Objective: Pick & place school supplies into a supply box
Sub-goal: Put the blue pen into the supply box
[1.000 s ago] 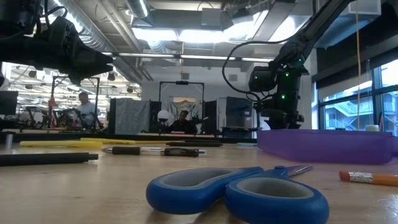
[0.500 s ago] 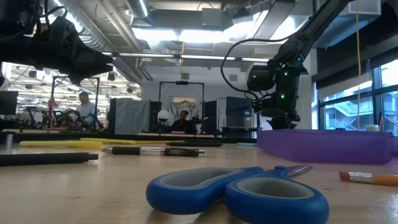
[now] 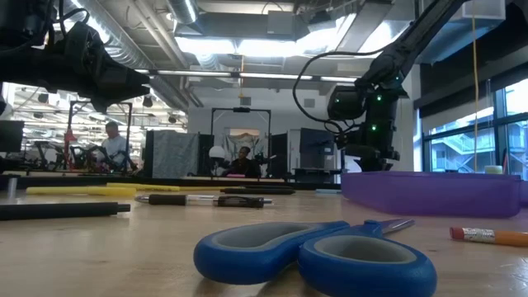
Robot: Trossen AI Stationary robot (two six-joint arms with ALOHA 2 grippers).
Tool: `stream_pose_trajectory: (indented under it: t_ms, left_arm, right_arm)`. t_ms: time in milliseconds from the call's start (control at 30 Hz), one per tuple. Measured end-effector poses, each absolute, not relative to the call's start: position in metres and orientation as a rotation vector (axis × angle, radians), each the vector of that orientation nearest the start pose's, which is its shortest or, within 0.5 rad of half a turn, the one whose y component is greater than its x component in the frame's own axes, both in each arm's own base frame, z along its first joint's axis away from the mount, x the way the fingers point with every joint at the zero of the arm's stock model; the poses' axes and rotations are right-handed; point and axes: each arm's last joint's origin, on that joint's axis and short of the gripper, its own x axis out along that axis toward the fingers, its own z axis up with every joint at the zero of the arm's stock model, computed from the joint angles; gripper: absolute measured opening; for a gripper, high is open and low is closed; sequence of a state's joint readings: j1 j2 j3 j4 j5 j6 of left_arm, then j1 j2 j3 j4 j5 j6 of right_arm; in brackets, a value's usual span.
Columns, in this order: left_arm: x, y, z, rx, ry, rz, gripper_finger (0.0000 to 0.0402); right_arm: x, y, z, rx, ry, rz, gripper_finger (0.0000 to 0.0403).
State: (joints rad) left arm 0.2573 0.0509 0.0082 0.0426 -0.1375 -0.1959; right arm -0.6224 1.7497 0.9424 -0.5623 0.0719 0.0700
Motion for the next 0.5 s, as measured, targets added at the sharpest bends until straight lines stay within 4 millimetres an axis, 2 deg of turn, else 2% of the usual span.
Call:
stream_pose_trajectory:
  t_ms: [167,400,500]
  left_arm:
    - [0.096,0.029,0.166,-0.193,-0.039,0.394,0.0171]
    - [0.096,0.029,0.166,-0.193,-0.039,0.397,0.0171]
    - [0.096,0.030,0.166,-0.193,-0.040,0.402,0.0171]
  right_arm:
    - [0.238,-0.171,0.142,0.431,1.320,-0.624,0.0046]
    - [0.233,-0.153,0.183,0.326,1.241,-0.543,0.0009]
    - [0.230,-0.143,0.202,0.299,1.185,-0.531,0.0008]
